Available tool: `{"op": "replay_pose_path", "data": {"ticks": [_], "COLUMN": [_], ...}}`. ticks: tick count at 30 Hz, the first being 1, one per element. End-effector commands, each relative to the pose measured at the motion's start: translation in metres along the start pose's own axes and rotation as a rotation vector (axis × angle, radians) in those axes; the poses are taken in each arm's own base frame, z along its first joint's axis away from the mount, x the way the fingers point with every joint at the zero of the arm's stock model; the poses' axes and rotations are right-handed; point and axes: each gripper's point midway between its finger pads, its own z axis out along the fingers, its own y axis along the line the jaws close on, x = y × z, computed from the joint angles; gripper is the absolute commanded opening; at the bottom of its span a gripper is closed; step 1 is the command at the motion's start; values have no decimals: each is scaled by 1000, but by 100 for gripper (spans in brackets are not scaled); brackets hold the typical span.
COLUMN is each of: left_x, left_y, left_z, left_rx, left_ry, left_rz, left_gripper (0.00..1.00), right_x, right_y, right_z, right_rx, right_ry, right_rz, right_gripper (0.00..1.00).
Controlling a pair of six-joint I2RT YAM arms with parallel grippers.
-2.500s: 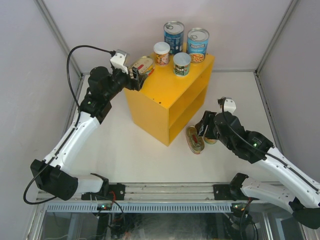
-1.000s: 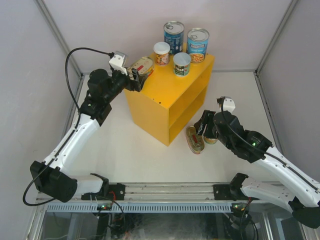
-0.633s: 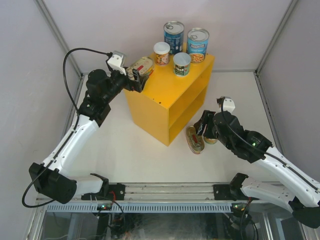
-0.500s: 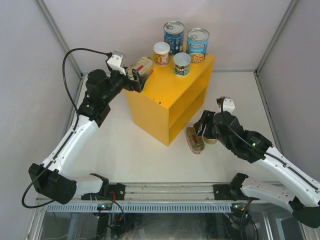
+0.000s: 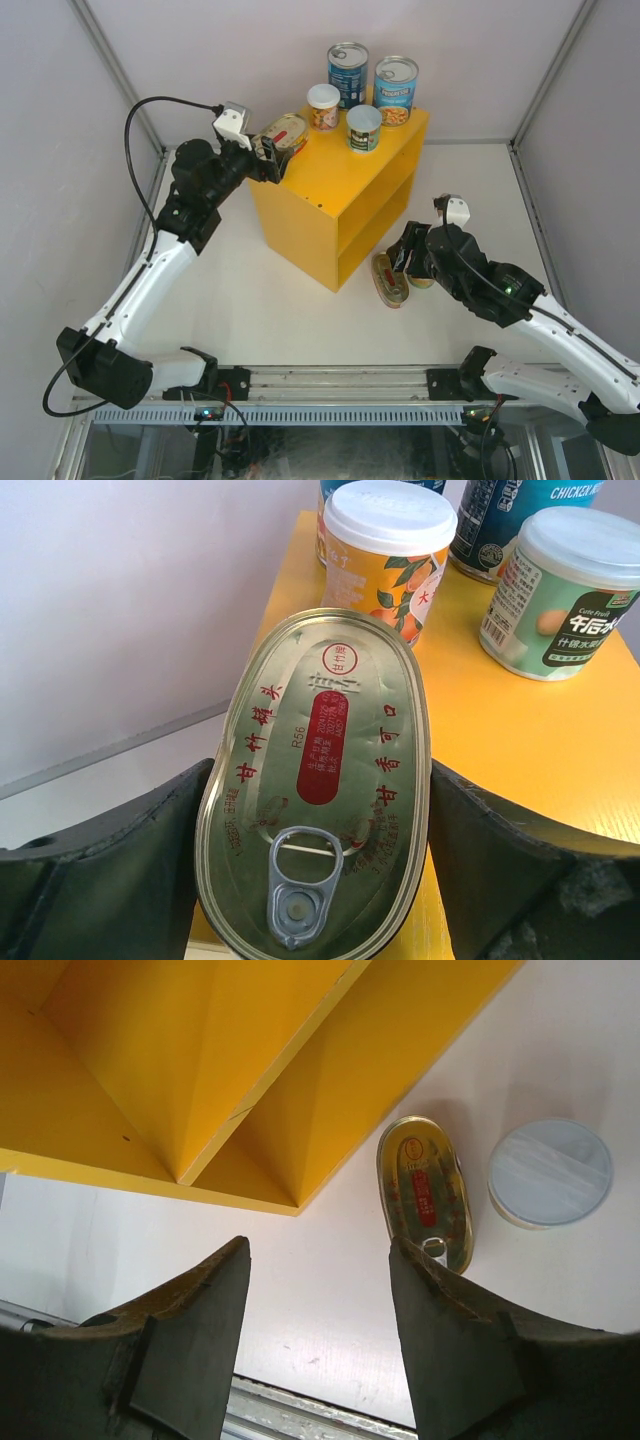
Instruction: Place and organize the canned foods onto the counter
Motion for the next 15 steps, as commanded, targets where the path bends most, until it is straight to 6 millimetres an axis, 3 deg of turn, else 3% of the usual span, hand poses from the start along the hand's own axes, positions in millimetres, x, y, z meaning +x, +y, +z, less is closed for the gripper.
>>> {"op": "replay_pose_path", "data": {"ticks": [1, 11, 15], "left_x": [-10, -9, -12], "left_y": [0, -1, -4], "left_z": [-3, 1, 1], "left_rx": [-14, -12, -8], "left_ry": [-36, -35, -41], "left_rz": [-8, -12, -9], "left_gripper": [83, 82, 88], "right_x": [-19, -19, -18], "right_y": [11, 11, 11], "right_z": [-10, -10, -8], "right_rx": [-37, -37, -33], "right_ry": [-58, -58, -54], "right_rz": [42, 44, 40], "right_gripper": [58, 58, 58]}}
